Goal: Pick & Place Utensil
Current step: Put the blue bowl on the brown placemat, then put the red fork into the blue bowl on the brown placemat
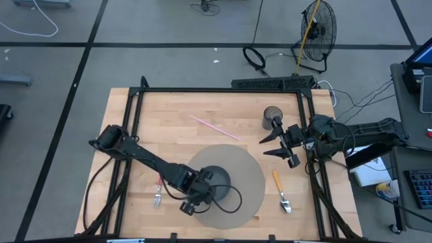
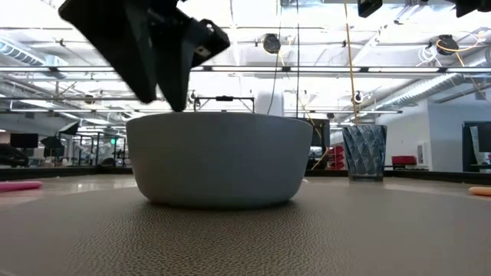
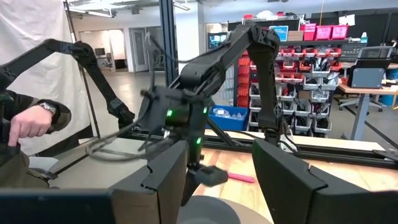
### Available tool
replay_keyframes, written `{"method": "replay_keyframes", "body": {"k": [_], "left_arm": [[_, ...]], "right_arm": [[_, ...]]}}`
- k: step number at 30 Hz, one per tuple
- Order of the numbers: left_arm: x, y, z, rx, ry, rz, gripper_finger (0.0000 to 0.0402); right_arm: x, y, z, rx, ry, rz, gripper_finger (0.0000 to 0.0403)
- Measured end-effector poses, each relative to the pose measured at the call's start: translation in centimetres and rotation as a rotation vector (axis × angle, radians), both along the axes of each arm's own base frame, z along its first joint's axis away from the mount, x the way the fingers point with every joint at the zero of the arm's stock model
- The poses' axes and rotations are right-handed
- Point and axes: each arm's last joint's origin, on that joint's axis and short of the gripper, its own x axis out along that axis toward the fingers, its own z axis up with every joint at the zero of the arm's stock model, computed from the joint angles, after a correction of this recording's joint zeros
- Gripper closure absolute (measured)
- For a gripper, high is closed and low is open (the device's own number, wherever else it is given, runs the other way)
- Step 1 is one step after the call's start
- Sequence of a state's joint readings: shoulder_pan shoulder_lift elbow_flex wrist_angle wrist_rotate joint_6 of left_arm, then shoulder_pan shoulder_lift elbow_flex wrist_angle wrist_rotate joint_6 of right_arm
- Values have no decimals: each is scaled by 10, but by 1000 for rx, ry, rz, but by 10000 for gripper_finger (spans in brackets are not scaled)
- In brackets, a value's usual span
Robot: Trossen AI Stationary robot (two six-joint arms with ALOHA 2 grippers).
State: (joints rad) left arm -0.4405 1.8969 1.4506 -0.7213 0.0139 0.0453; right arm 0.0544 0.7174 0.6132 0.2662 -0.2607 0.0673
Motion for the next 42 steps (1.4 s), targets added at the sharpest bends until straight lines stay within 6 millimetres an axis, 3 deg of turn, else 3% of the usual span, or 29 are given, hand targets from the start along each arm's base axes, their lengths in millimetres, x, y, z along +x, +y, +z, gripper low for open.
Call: {"method": "replay_keyframes", "body": {"k": [6, 10, 18, 24, 29, 34, 42], "left_arm": [[-7, 4, 21, -12, -47, -14, 219], [-23, 17, 42, 100, -59, 74, 211], [-70, 36, 96, 184, -206, 327, 226], [-115, 44, 110, 172, -443, 420, 240], [-151, 54, 106, 143, -582, 501, 237], [-179, 65, 82, 128, -637, 630, 231], [-188, 76, 51, -81, -651, 826, 240]], "right_arm": [[0, 0, -2, 6, 21, 1, 222], [0, 0, -2, 19, 32, 3, 222], [0, 0, -7, 13, 81, 7, 222], [-1, 0, -7, -46, 64, 4, 222], [-9, 0, -3, -38, 39, 4, 222], [-15, 1, -8, -34, 110, 12, 222], [-13, 20, -27, -106, 279, -114, 222]]}}
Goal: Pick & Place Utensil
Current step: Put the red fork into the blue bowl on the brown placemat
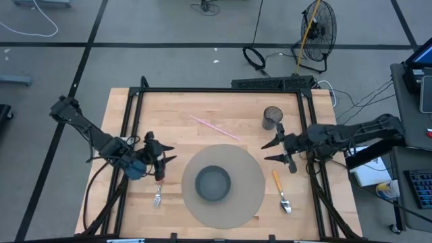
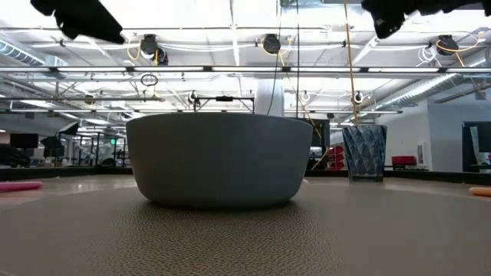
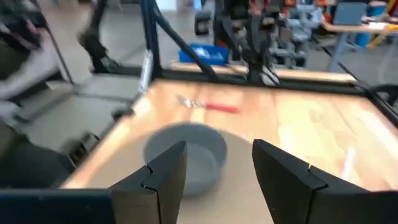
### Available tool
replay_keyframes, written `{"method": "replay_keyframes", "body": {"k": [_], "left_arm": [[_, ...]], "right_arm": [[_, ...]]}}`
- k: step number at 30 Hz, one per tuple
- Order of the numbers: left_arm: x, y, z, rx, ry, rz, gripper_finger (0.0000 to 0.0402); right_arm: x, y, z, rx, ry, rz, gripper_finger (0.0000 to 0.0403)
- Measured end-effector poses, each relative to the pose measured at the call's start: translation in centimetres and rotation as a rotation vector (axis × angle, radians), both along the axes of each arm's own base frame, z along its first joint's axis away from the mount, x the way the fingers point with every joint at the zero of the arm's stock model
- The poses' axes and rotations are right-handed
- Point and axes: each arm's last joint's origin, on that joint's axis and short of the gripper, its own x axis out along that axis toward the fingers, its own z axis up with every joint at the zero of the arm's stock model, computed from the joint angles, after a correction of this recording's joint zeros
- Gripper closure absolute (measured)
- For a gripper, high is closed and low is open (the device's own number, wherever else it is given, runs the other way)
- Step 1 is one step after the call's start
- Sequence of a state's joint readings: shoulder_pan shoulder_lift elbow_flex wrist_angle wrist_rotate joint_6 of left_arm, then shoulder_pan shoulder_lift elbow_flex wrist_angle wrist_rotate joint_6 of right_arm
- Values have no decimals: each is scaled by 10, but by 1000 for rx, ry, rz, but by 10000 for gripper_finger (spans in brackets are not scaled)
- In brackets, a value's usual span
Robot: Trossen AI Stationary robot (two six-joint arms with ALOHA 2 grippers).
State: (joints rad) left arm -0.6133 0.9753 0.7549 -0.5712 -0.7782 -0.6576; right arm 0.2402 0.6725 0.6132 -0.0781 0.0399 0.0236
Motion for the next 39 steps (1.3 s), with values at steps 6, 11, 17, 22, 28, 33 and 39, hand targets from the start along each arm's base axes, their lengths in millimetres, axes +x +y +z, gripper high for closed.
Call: {"method": "replay_keyframes", "body": {"k": [6, 11, 17, 22, 28, 33, 39], "left_arm": [[0, 4, -14, -135, 45, 59, 240], [-8, 13, -25, -290, 121, 231, 241], [-16, 21, -39, -451, 263, 446, 241], [-5, 19, -46, -412, 323, 397, 241], [3, 19, -44, -375, 314, 299, 241], [4, 20, -45, -350, 357, 243, 241], [3, 20, -45, -344, 340, 264, 241]], "right_arm": [[2, 19, -13, -74, 91, -115, 222], [-1, 30, -27, -51, 191, -248, 222], [-9, 40, -38, -46, 255, -325, 222], [-11, 45, -38, -70, 240, -322, 222], [-11, 46, -38, -45, 238, -327, 222], [-11, 46, -38, 6, 253, -312, 222], [-9, 51, -49, 211, 384, -328, 222]]}}
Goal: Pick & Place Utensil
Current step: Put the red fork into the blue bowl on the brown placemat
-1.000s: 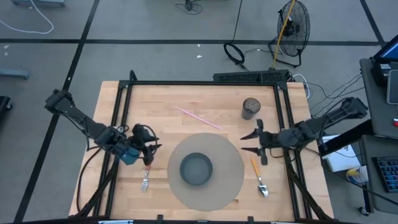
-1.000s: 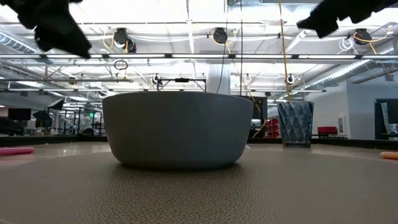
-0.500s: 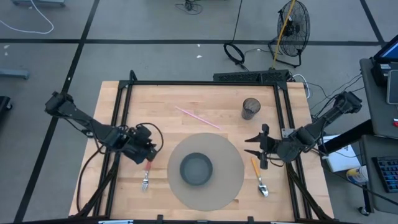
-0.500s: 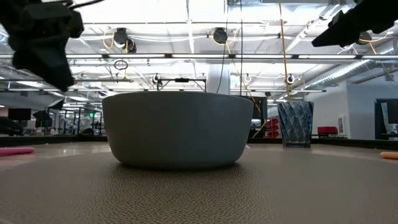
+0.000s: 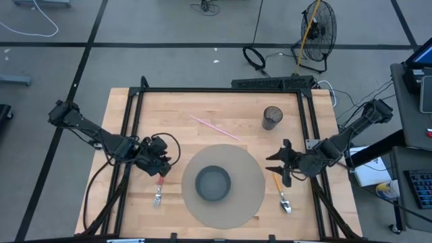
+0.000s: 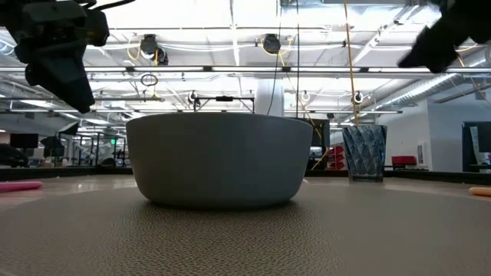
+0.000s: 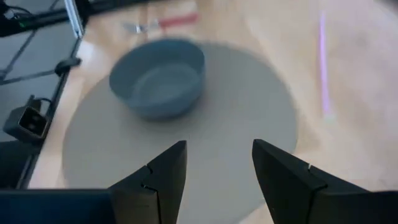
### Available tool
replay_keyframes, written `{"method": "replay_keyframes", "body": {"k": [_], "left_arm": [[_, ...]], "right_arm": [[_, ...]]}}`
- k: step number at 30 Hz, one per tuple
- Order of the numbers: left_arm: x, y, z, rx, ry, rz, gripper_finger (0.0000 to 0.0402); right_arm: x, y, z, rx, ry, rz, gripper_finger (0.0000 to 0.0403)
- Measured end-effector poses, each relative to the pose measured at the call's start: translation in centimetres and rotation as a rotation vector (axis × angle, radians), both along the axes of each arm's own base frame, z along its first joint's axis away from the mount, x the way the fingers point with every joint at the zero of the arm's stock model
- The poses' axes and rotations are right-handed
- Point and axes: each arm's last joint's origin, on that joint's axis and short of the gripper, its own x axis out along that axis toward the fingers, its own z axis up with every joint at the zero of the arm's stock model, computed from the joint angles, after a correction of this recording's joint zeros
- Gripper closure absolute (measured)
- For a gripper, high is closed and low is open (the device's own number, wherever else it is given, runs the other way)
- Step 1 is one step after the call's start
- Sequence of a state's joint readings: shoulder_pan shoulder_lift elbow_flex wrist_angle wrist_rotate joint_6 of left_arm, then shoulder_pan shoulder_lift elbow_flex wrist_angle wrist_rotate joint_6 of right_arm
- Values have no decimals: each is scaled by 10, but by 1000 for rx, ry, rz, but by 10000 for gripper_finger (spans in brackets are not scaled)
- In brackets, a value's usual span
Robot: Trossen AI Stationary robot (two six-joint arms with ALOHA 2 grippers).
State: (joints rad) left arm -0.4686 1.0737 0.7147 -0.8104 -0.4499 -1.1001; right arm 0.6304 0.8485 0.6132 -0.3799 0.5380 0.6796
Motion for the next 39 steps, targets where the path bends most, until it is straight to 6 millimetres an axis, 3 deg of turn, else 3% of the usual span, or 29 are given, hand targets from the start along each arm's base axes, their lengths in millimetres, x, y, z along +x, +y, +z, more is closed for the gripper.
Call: {"method": "replay_keyframes", "body": {"k": [6, 11, 17, 28, 39], "left_arm": [[0, 1, 0, 6, 5, -11, 241], [0, -1, -1, -93, 25, 15, 241], [3, -5, -8, -135, 80, 41, 241], [16, -18, -46, -257, 351, 122, 241], [18, -21, -60, -271, 455, 179, 241]], "right_arm": [[8, 8, -28, 88, 206, -84, 222], [12, 12, -41, 104, 283, -147, 222], [8, 9, -40, 130, 298, -187, 222], [6, 7, -35, 77, 264, -149, 222], [5, 6, -32, 60, 251, -124, 222]]}}
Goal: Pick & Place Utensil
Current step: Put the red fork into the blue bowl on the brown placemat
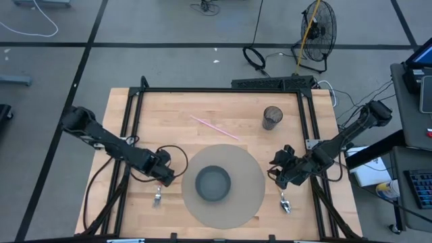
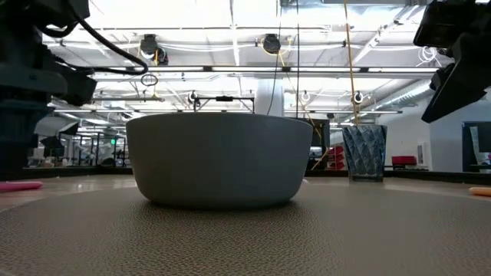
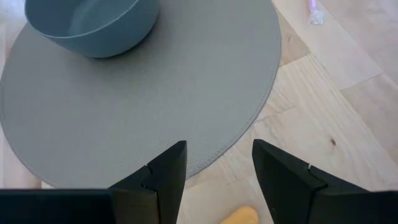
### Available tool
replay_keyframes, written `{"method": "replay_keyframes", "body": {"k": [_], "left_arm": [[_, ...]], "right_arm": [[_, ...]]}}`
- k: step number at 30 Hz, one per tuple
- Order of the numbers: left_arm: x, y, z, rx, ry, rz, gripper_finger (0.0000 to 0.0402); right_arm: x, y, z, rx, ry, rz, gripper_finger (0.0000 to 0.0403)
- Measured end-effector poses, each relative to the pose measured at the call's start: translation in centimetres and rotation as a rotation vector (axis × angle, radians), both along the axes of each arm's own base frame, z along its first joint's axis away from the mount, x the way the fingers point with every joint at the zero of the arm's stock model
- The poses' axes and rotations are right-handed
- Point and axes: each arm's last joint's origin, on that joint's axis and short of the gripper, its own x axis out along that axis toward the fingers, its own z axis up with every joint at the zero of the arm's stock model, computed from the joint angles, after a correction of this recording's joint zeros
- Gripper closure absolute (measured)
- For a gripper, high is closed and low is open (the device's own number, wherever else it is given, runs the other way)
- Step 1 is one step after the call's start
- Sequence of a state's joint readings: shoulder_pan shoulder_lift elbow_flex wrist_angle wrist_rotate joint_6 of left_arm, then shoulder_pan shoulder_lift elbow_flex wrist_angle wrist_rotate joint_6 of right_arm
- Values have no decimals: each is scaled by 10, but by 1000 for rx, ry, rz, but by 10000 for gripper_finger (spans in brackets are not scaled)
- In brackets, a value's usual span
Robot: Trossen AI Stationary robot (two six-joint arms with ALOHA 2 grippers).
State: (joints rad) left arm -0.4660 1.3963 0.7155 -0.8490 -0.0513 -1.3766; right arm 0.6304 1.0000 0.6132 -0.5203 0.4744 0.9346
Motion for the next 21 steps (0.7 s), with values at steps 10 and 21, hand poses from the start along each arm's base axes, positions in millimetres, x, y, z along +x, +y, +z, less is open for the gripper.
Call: {"method": "replay_keyframes", "body": {"k": [10, 21], "left_arm": [[9, -5, -18, -12, 47, -10, 241], [12, -9, -25, -61, 78, -28, 240]], "right_arm": [[0, 0, 0, -8, -3, 12, 222], [2, 2, 2, -14, -24, 44, 222]]}}
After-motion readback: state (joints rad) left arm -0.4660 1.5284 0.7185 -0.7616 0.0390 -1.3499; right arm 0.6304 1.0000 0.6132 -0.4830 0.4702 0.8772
